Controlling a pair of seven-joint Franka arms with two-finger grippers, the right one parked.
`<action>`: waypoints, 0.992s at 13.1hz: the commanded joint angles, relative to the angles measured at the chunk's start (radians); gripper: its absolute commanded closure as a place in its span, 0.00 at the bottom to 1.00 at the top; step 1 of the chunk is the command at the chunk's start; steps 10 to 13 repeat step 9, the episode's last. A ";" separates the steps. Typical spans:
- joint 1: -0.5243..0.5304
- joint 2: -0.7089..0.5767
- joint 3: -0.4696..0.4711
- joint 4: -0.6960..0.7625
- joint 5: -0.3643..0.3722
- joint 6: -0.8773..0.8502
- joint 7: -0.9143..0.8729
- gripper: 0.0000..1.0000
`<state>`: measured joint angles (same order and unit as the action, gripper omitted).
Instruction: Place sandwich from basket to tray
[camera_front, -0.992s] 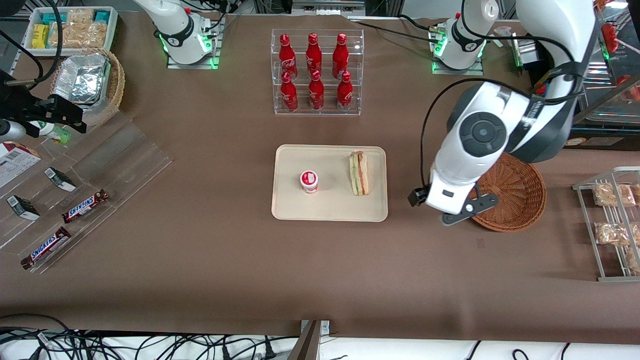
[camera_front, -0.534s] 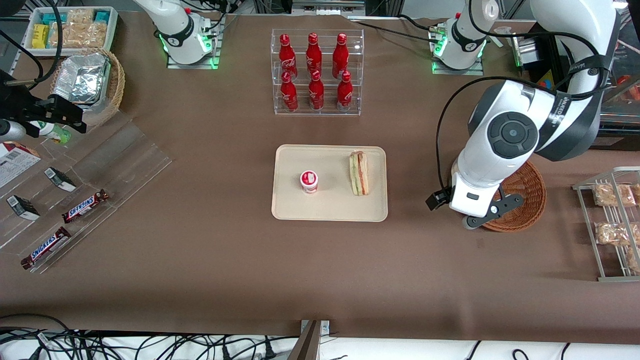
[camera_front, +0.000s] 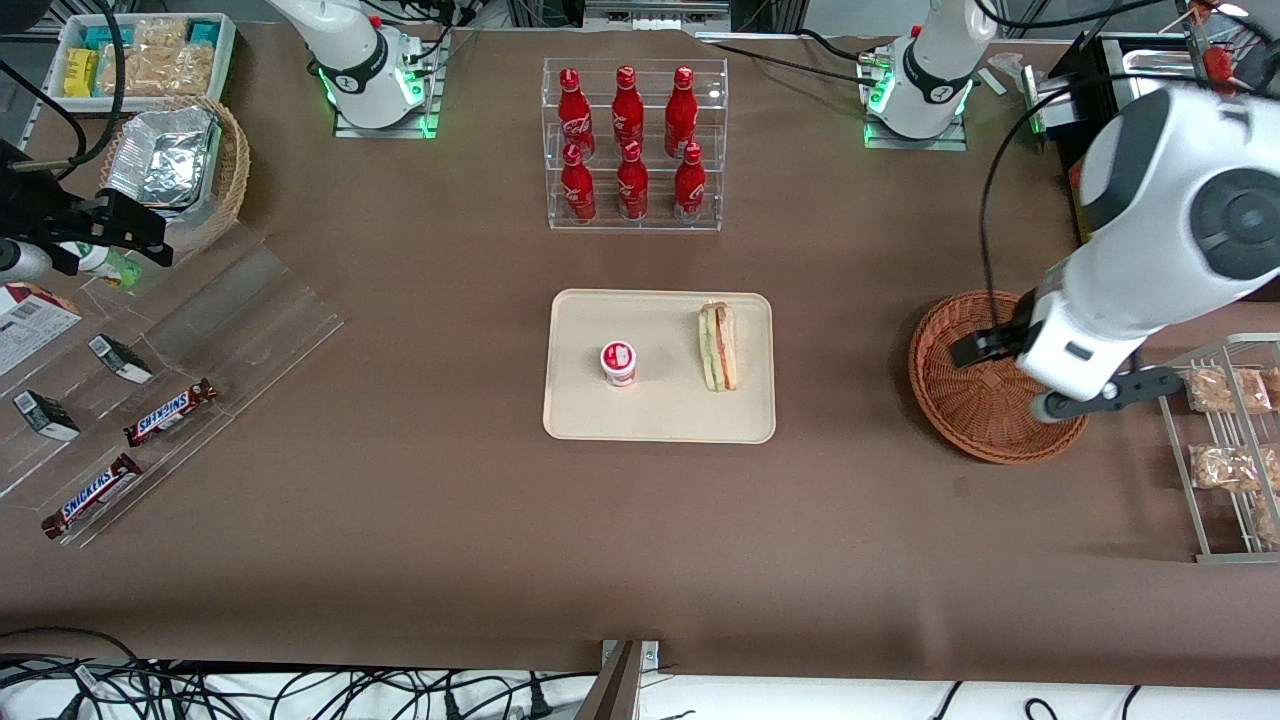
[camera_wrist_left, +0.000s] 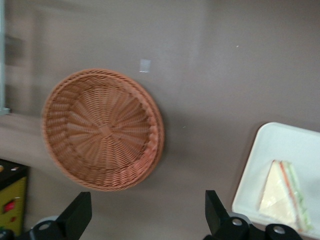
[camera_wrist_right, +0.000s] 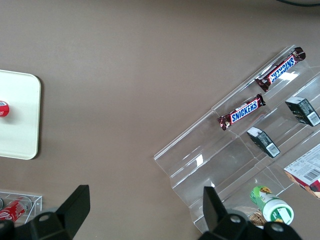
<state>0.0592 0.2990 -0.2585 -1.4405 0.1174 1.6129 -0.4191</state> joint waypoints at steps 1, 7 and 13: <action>-0.030 -0.116 0.100 -0.078 -0.076 -0.027 0.161 0.00; -0.035 -0.201 0.163 -0.141 -0.094 -0.025 0.456 0.00; -0.035 -0.201 0.163 -0.141 -0.094 -0.025 0.464 0.00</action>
